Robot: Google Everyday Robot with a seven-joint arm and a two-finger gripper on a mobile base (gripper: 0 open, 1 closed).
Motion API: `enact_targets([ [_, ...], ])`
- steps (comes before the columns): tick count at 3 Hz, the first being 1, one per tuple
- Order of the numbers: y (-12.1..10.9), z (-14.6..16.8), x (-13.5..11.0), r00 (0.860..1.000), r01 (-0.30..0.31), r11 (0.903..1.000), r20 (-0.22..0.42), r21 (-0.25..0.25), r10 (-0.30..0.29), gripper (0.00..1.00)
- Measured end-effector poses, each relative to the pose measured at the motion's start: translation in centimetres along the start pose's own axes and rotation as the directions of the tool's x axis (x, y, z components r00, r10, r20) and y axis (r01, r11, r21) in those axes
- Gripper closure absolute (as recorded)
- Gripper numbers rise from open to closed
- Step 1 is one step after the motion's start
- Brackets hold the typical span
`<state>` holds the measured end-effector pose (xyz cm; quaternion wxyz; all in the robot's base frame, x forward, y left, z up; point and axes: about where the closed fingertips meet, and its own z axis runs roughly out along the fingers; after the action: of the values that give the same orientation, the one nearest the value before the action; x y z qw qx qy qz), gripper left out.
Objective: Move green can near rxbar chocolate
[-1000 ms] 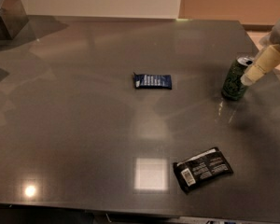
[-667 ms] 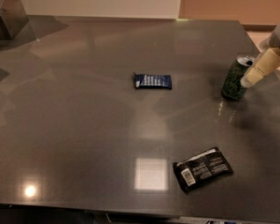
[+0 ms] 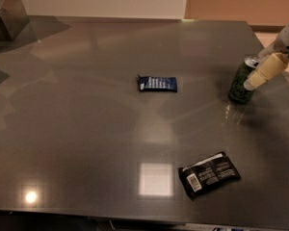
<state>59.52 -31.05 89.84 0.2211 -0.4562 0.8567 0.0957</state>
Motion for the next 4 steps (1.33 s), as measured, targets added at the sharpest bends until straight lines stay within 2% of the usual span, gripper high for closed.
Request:
enact_targets([
  [2, 1.7, 0.2, -0.7, 1.000, 0.005, 0.9991, 0.031, -0.042, -0.004, 0.63],
  [3, 4.1, -0.6, -2.0, 0.998, 0.035, 0.9965, 0.063, -0.076, -0.031, 0.87],
  [4, 7.4, -1.3, -3.4, 0.993, 0.086, 0.9892, 0.091, -0.119, -0.075, 1.00],
])
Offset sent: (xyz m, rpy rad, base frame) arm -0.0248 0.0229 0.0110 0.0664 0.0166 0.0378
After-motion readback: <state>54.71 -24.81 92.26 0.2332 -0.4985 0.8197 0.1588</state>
